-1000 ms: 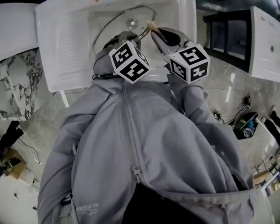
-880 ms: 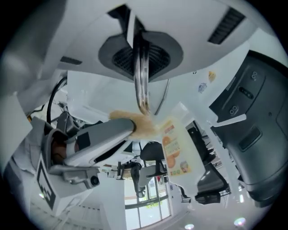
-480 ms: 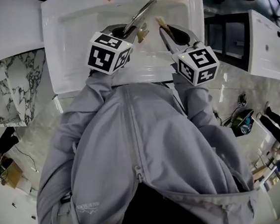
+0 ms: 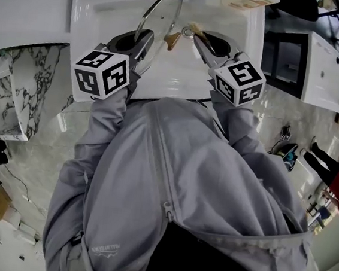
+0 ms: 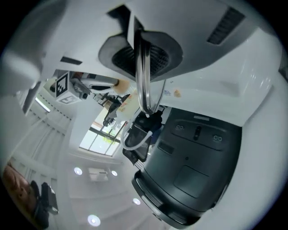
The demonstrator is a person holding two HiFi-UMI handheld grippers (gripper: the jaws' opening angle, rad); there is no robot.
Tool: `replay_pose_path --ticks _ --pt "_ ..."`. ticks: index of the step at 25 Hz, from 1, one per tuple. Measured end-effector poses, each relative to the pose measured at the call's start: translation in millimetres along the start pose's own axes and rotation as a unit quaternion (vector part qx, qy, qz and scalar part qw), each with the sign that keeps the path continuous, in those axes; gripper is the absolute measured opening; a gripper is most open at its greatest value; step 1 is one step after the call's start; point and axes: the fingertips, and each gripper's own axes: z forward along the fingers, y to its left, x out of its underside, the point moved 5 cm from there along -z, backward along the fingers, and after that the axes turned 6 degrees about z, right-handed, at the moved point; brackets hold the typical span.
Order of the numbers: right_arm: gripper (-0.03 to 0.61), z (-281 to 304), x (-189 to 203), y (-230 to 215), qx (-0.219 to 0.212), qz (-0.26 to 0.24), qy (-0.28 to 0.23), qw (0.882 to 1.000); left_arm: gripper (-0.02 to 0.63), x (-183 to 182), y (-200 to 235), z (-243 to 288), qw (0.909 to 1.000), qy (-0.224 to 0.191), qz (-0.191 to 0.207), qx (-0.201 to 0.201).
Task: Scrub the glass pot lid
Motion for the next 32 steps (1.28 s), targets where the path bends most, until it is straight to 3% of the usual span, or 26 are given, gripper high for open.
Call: replay_pose_path --ticks 3,7,11,15,20,24,29,32 --pt "0.041 17 -7 23 -0.01 -0.018 0.005 1.0 0.015 2 24 -33 0.9973 -0.048 -0.055 0.002" --pt "0.041 35 -16 50 -0.021 -0.038 0.01 0.999 0.017 9 56 -71 0.9869 -0.105 -0.122 0.004" --pt "0.041 54 -25 75 -0.031 -0.054 0.011 0.998 0.017 23 85 -100 0.9717 -0.144 -0.187 0.008" --pt "0.041 77 -30 99 -0.041 -0.063 0.015 0.997 0.017 45 120 -124 0.9509 -0.169 -0.259 0.014" --pt "0.041 103 -32 122 -0.062 -0.087 0.036 0.994 0.015 67 149 -139 0.9345 -0.183 -0.305 0.015" --pt "0.041 123 -33 131 -0.087 -0.098 0.052 0.99 0.015 85 163 -143 0.916 -0.186 -0.354 0.023" --pt "0.041 159 -48 147 -0.131 -0.125 0.054 0.982 0.017 101 179 -142 0.9101 -0.179 -0.373 0.029" --pt "0.041 185 -62 170 -0.164 -0.196 0.05 0.966 0.02 112 188 -144 0.9034 -0.183 -0.387 0.029"
